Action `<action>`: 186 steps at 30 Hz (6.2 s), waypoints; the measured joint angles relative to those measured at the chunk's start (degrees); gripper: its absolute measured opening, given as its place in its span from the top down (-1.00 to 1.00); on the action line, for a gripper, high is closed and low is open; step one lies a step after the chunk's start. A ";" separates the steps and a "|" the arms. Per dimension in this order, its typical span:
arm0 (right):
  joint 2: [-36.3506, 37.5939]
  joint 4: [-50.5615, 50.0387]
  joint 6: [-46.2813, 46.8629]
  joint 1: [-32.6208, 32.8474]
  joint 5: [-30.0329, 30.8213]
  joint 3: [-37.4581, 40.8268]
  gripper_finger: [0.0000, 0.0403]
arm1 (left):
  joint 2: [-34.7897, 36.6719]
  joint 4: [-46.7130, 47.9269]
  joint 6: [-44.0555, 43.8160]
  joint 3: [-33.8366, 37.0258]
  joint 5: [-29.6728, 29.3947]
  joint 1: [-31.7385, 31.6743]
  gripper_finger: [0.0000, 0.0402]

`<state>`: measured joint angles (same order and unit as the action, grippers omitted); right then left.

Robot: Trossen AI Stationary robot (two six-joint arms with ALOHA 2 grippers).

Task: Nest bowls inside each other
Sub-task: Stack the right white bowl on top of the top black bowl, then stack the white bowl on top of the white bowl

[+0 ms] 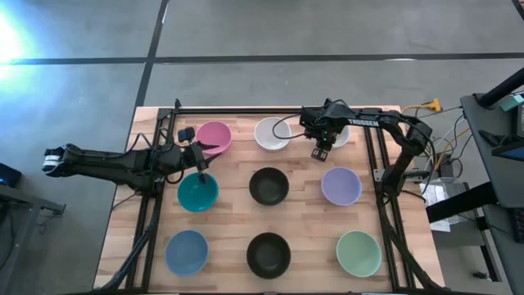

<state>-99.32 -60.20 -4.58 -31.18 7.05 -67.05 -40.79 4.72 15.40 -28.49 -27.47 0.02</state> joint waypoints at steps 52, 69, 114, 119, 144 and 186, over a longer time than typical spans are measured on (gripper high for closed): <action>-15.61 -13.72 -20.82 41.42 -2.43 -41.61 0.96 | 3.51 -1.26 1.50 -0.70 0.26 0.04 0.53; -24.62 -20.19 -20.90 41.44 -2.32 -50.35 0.96 | 4.13 0.66 1.52 -0.17 0.23 -0.01 0.53; -24.39 -15.73 -14.91 43.71 -1.62 -45.63 0.53 | 3.71 0.45 1.39 -0.13 0.25 0.04 0.53; -23.74 -17.56 -14.43 43.71 -1.60 -48.04 0.53 | 3.71 0.48 1.37 -0.13 0.25 0.04 0.53; -23.48 -17.23 -15.17 43.65 -1.44 -45.20 0.96 | 3.71 0.48 1.33 -0.13 0.25 -0.01 0.53; 12.39 41.45 -19.30 1.26 -29.68 4.03 0.82 | 3.69 1.78 1.44 0.76 0.29 -0.01 0.53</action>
<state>-86.93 -18.75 -23.88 -29.92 -22.63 -63.01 -37.10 6.50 16.84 -27.73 -27.18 0.01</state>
